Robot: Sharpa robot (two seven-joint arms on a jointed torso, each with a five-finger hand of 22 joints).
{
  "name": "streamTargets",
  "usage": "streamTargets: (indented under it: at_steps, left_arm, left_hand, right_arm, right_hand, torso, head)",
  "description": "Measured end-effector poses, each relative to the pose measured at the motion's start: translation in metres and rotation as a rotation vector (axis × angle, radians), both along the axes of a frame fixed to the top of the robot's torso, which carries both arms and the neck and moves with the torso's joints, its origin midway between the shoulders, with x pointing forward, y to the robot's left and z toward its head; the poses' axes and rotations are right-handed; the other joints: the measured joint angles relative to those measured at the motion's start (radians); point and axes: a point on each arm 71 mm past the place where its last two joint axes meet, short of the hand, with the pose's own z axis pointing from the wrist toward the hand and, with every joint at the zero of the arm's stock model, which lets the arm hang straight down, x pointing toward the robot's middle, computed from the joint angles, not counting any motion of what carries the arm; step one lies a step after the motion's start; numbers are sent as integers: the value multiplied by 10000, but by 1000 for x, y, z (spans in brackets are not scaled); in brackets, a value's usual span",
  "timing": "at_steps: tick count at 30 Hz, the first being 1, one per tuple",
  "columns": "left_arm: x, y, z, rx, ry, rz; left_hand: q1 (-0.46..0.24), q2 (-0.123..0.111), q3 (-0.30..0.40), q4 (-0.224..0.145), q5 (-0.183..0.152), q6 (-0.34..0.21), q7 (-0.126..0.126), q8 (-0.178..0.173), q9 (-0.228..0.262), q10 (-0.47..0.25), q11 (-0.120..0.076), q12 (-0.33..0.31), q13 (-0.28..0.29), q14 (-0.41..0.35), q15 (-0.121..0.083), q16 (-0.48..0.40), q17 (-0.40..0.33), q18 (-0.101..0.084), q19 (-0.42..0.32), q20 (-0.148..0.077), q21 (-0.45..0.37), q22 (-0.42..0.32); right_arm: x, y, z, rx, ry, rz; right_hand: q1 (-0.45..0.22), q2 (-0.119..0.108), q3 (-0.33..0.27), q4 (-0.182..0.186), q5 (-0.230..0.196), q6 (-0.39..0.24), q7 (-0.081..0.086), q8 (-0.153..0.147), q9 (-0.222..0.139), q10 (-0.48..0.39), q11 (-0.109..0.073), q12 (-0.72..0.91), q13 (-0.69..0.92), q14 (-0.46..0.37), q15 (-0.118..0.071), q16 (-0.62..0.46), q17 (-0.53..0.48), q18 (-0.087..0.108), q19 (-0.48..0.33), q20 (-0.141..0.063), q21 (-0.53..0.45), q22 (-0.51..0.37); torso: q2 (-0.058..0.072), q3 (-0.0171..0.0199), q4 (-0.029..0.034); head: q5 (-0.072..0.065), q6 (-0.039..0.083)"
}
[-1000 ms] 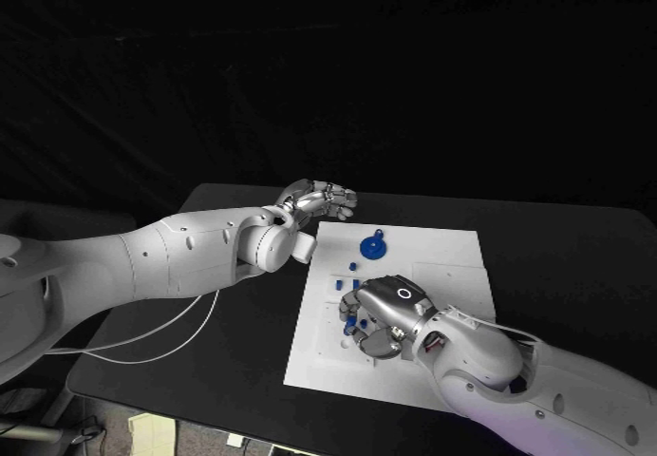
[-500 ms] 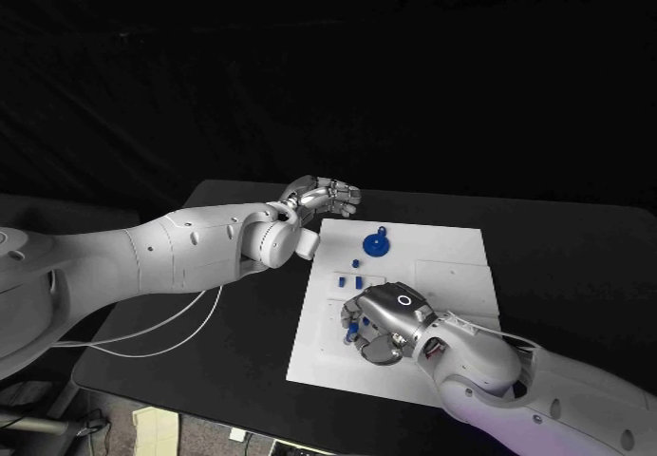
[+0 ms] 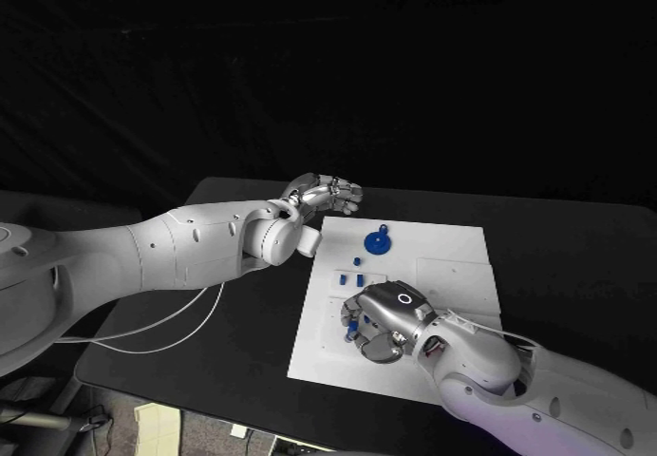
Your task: Assemble the parts on the task board
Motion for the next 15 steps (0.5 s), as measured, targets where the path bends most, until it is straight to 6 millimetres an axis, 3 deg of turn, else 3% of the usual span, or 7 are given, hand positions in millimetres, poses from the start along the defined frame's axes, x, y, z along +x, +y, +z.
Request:
streamTargets:
  at_steps: [15]
  left_arm:
    - [0, 0, 0, -1, 2, 0]
  left_hand:
    - [0, 0, 0, 0, 0, 0, 0, 0, 1, 0, 0, 0, -9, 27, 27, 0, 11, -1, 0, 0, 0, 8]
  right_arm:
    - [-6, 4, -3, 139, 42, 90]
  right_hand:
    - [0, 0, -2, -2, -20, -13, 12, -21, 25, 0, 0, 3, 9, 0, 0, 0, -1, -3, 2, 0, 0, -2]
  torso:
    - [0, -10, 8]
  head:
    - [36, -33]
